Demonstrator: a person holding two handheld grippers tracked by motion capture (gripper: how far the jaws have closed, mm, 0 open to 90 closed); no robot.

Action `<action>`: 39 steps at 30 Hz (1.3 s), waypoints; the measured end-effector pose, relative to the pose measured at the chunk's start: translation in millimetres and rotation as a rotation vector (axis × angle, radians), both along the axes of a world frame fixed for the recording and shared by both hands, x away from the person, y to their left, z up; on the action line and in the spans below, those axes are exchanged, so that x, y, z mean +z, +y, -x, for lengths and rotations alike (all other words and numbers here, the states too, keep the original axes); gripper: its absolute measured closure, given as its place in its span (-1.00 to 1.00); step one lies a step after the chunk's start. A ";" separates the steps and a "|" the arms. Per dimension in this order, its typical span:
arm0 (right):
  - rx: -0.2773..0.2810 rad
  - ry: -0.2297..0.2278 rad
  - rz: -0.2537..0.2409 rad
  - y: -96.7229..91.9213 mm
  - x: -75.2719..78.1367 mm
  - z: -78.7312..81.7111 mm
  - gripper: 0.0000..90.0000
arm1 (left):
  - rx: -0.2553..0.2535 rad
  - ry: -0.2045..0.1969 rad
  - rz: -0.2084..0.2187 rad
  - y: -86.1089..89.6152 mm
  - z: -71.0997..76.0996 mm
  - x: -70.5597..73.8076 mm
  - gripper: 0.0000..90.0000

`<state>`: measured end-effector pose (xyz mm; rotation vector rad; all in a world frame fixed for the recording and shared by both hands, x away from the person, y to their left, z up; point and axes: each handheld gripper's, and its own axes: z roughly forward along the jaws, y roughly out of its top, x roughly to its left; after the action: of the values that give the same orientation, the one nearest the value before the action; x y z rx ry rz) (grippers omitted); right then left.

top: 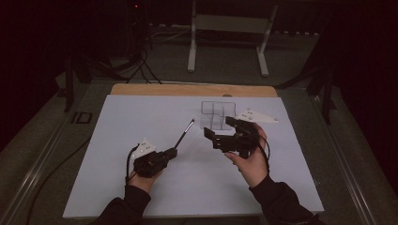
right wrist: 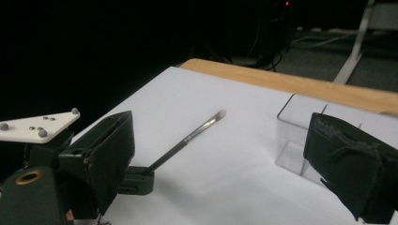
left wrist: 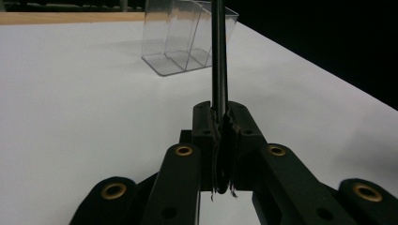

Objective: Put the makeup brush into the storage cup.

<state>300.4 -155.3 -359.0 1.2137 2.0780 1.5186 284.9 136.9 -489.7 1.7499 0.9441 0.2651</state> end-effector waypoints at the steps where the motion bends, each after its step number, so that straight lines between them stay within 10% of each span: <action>1: 0.001 0.011 -0.006 1.0 -1.9 -1.2 -0.79 | -0.001 -0.001 -0.001 -0.2 0.0 0.0 0.89; 12: -0.005 0.143 -0.040 16.0 -24.1 -14.2 -0.76 | -0.006 -0.006 -0.003 -1.1 -0.2 0.7 0.89; 29: -0.058 0.372 -0.219 26.0 -46.9 -34.4 -0.11 | -0.038 -0.014 0.006 -4.2 0.3 2.0 0.89; 39: -0.086 0.434 -0.291 29.6 -56.9 -46.0 0.15 | -0.062 -0.021 0.000 -7.1 1.8 2.3 0.89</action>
<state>346.4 -125.7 -415.9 1.8583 2.0623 1.6773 283.1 129.8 -487.4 1.7698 0.8732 0.2434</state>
